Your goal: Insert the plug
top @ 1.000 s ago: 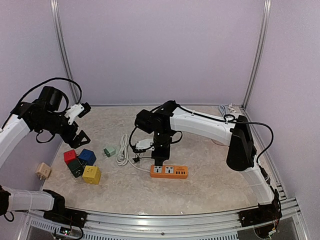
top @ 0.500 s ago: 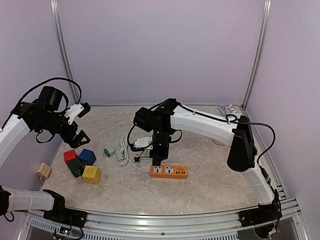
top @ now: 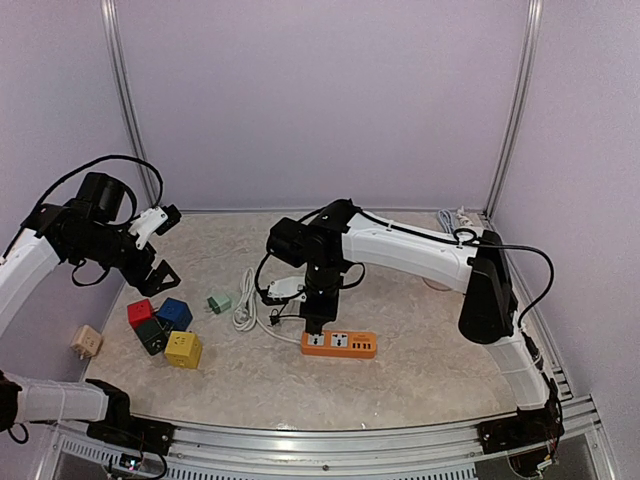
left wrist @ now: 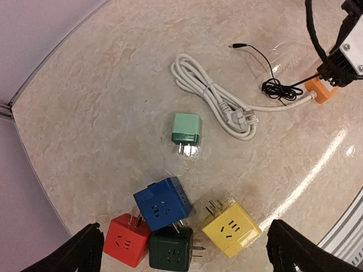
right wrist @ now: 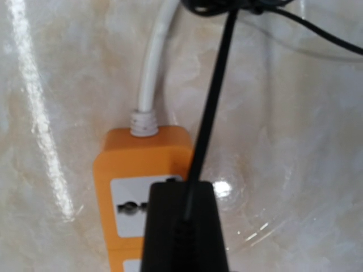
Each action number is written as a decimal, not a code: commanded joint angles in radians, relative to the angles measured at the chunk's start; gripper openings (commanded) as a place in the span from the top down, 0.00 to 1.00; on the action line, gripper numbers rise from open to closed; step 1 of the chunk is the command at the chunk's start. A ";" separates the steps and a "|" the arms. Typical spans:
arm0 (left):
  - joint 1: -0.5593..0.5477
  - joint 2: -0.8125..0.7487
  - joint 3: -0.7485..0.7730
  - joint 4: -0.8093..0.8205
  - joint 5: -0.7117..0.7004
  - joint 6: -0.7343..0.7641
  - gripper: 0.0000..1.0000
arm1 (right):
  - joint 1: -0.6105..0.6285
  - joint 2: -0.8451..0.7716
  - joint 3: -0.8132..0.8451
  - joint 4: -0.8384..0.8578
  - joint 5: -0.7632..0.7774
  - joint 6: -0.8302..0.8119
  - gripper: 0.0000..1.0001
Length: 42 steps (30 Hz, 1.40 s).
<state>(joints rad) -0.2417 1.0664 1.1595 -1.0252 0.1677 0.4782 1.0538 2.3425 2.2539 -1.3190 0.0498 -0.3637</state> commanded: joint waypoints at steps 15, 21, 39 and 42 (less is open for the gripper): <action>0.013 -0.016 -0.009 0.009 -0.004 0.004 0.01 | 0.010 -0.040 -0.036 -0.139 -0.036 0.016 1.00; 0.015 -0.019 -0.011 0.007 -0.002 0.004 0.01 | 0.010 -0.043 -0.066 -0.141 0.016 0.028 1.00; 0.020 -0.026 -0.013 0.005 -0.004 0.008 0.01 | 0.006 0.068 -0.188 -0.035 0.032 0.068 1.00; 0.022 -0.029 -0.017 0.004 -0.004 0.012 0.01 | 0.005 0.051 -0.276 0.043 0.012 0.097 1.00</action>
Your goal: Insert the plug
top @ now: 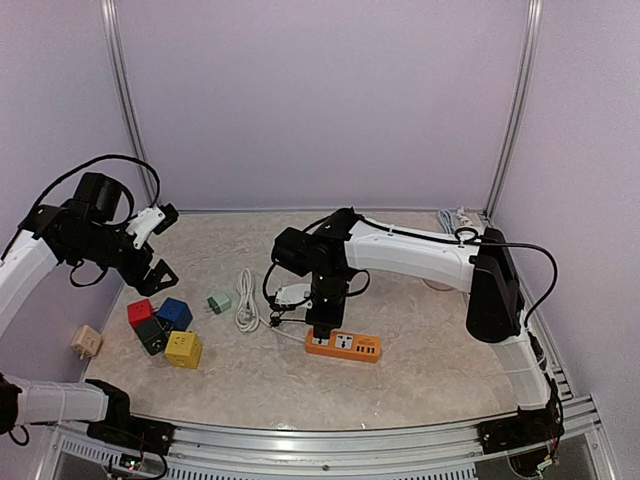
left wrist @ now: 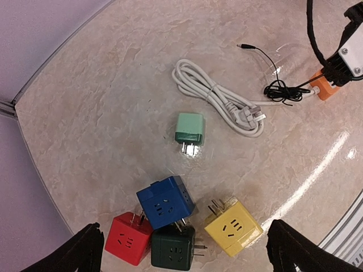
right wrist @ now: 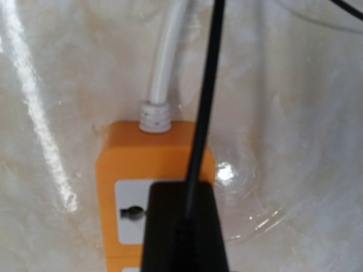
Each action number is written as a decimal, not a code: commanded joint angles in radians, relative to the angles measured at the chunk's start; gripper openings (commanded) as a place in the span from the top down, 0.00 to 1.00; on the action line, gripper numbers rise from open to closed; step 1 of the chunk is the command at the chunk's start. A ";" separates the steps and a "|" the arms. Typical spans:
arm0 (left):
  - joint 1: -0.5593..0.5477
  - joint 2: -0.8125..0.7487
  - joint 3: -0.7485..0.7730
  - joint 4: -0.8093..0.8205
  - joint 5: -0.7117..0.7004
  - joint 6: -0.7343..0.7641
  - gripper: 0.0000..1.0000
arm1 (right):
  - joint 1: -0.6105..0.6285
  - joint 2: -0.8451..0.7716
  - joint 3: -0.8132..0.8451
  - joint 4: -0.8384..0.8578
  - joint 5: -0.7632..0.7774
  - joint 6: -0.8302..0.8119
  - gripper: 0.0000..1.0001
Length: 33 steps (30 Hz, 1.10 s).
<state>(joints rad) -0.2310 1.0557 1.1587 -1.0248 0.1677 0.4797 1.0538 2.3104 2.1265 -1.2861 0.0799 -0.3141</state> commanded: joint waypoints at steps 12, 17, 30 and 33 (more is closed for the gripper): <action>0.014 -0.008 -0.013 -0.002 -0.002 0.019 0.01 | 0.008 0.043 -0.160 0.044 0.054 0.084 0.35; 0.014 -0.007 -0.015 -0.007 0.004 0.027 0.01 | 0.011 -0.033 -0.099 0.106 0.068 0.101 0.00; -0.005 0.306 -0.049 0.151 -0.057 0.050 0.02 | 0.002 -0.456 -0.431 0.591 -0.033 0.184 0.00; -0.031 0.434 -0.005 0.171 -0.085 0.051 0.02 | -0.025 -0.558 -0.555 0.748 -0.048 0.270 0.00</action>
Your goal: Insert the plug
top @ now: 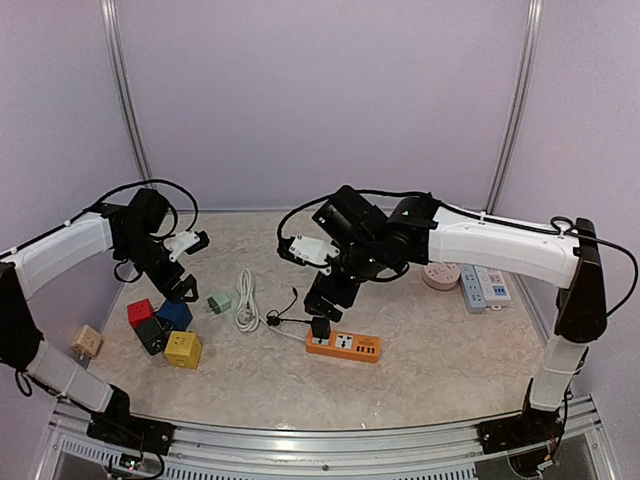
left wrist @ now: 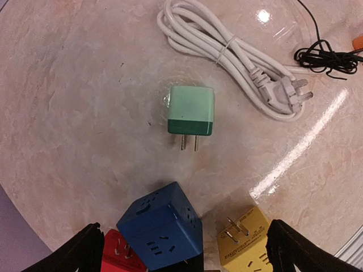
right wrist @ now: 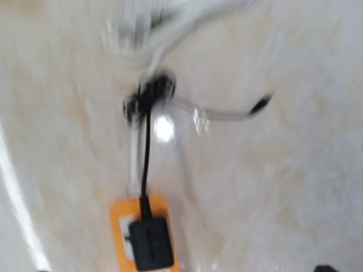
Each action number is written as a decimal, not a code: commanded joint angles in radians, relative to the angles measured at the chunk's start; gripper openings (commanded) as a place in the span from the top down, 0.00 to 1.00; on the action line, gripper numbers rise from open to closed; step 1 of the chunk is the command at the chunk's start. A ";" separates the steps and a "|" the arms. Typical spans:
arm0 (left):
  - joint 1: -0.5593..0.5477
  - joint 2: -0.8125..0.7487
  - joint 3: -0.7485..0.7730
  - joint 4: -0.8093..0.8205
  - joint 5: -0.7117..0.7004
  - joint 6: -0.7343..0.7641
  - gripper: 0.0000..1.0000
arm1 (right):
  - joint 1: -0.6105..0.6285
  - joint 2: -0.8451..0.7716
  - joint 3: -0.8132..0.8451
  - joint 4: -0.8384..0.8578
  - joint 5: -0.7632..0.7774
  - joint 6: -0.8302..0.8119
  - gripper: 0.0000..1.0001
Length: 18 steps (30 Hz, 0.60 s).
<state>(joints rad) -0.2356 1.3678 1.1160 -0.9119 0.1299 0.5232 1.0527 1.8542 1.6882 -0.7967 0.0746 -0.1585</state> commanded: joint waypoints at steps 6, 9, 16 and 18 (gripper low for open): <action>-0.046 0.270 0.134 0.024 -0.061 0.012 0.03 | -0.039 -0.172 -0.192 0.323 -0.038 0.156 0.00; -0.091 0.313 0.137 0.080 -0.124 0.021 0.01 | -0.039 -0.176 -0.209 0.328 -0.052 0.153 0.00; -0.132 0.517 0.166 0.097 -0.187 0.016 0.06 | -0.038 -0.175 -0.235 0.323 -0.053 0.157 0.00; -0.120 0.541 0.171 0.104 -0.201 0.017 0.09 | -0.038 -0.184 -0.254 0.324 -0.045 0.157 0.00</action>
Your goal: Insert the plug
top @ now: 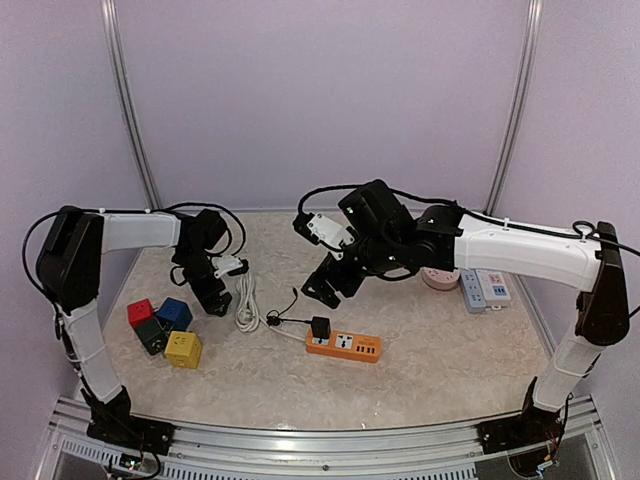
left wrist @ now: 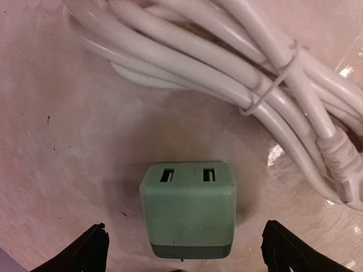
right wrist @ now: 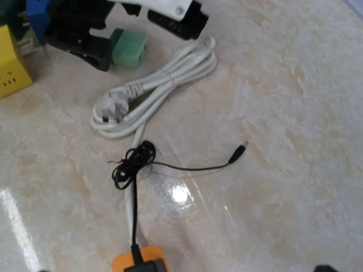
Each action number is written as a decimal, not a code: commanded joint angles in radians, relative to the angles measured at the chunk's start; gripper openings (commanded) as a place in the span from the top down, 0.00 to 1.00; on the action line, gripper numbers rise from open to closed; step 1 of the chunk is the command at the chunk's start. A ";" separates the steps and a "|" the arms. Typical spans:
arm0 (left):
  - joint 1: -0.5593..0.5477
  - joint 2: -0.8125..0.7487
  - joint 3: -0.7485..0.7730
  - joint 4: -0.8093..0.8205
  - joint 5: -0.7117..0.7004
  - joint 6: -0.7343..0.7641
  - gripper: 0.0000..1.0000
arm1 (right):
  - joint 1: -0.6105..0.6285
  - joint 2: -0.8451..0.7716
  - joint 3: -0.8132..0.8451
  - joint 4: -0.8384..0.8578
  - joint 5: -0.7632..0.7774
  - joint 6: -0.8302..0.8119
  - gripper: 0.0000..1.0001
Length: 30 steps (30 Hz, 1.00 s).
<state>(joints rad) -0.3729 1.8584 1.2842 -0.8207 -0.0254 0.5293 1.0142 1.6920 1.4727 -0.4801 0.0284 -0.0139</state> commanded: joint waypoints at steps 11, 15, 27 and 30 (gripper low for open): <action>0.014 0.075 -0.032 0.026 0.072 0.034 0.42 | 0.000 -0.008 -0.056 0.042 -0.019 0.012 0.00; 0.009 0.045 -0.064 0.070 0.088 0.064 0.37 | 0.000 -0.002 -0.052 0.036 -0.026 0.012 0.00; 0.012 0.055 -0.045 0.109 0.084 0.101 0.35 | 0.000 -0.001 -0.063 0.034 -0.090 0.046 0.00; 0.018 0.063 -0.043 0.116 0.089 0.107 0.35 | 0.000 -0.003 -0.064 0.037 -0.096 0.045 0.00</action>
<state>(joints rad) -0.3569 1.9079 1.2438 -0.7406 0.0463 0.6117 1.0142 1.6920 1.4231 -0.4568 -0.0452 0.0204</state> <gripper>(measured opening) 0.652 0.995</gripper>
